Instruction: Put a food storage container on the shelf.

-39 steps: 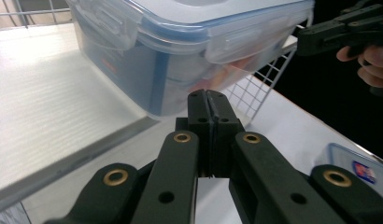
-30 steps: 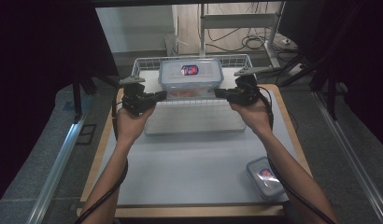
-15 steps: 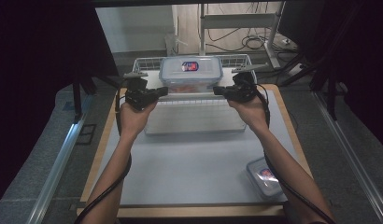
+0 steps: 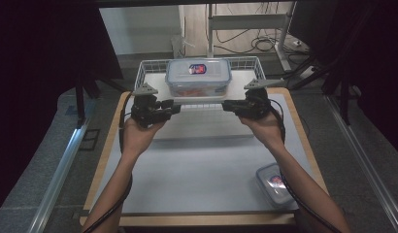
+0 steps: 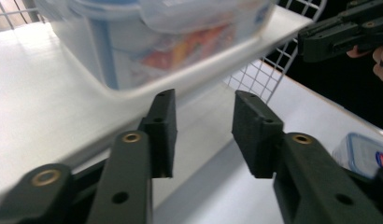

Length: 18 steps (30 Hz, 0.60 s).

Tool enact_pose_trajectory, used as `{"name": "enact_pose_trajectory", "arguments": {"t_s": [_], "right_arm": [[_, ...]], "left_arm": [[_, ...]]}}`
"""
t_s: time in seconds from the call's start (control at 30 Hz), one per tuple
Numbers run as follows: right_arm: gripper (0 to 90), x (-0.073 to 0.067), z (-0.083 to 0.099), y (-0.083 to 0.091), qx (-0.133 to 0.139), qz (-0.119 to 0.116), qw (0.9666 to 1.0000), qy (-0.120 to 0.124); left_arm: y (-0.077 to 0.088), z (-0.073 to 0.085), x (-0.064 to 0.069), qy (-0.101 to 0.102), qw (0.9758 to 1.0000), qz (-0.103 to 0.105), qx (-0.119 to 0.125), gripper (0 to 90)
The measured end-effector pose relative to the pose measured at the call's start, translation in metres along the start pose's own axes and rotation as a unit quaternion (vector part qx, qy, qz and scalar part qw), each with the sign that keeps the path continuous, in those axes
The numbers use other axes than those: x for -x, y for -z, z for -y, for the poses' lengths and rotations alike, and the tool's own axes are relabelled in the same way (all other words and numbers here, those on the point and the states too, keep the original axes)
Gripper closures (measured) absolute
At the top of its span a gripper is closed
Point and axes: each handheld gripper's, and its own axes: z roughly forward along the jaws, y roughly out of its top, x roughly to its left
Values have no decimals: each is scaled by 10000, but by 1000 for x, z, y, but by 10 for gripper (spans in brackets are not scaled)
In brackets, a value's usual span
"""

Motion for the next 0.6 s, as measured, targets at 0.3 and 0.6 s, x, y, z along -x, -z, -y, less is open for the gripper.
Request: {"name": "enact_pose_trajectory", "arguments": {"t_s": [0.3,0.6], "right_arm": [[631,-12,28,12,-86,-106,9999,49],[481,-21,60,16,-374,-41,9992,147]], "left_arm": [[6,29,14,-59,10000,2,-58,408],[16,65,23,131,9999,45,-51,308]]}}
